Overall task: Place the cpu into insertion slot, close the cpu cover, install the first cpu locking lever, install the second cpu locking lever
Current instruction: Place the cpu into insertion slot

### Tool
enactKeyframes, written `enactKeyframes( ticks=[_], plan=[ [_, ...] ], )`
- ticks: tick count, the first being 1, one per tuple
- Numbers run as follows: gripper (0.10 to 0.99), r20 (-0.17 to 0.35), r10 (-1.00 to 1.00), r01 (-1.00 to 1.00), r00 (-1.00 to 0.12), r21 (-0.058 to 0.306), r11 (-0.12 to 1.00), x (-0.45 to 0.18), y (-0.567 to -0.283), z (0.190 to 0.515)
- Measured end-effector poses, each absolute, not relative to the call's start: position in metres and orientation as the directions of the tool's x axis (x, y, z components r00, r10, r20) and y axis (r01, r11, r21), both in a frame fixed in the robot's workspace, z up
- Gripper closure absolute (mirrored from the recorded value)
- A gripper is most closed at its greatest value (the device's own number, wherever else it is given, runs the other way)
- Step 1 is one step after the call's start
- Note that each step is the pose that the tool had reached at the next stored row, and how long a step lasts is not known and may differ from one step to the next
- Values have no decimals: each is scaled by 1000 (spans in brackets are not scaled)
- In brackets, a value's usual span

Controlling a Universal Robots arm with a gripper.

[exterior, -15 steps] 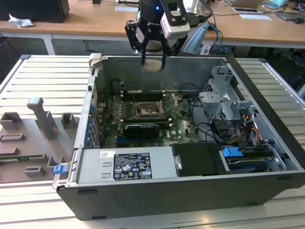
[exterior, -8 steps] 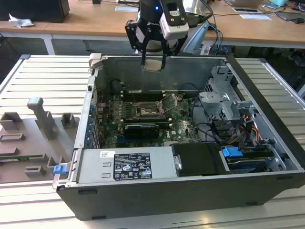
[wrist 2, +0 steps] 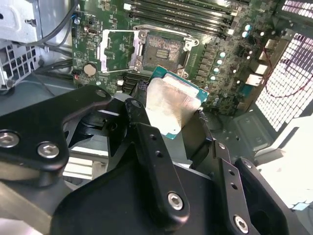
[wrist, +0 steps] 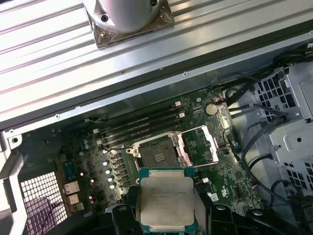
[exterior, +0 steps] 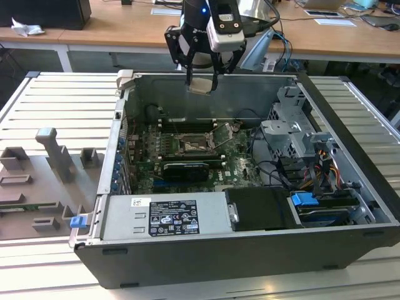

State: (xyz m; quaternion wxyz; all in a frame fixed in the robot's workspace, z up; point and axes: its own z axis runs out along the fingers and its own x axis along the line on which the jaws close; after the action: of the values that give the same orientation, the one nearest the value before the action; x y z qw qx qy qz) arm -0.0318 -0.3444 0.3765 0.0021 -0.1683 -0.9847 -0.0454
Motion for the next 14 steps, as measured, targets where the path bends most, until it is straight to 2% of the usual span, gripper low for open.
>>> enactKeyframes(
  ticks=[14],
  plan=[
    [557,19,433,433,-901,89,897,-32,-344,376]
  ],
)
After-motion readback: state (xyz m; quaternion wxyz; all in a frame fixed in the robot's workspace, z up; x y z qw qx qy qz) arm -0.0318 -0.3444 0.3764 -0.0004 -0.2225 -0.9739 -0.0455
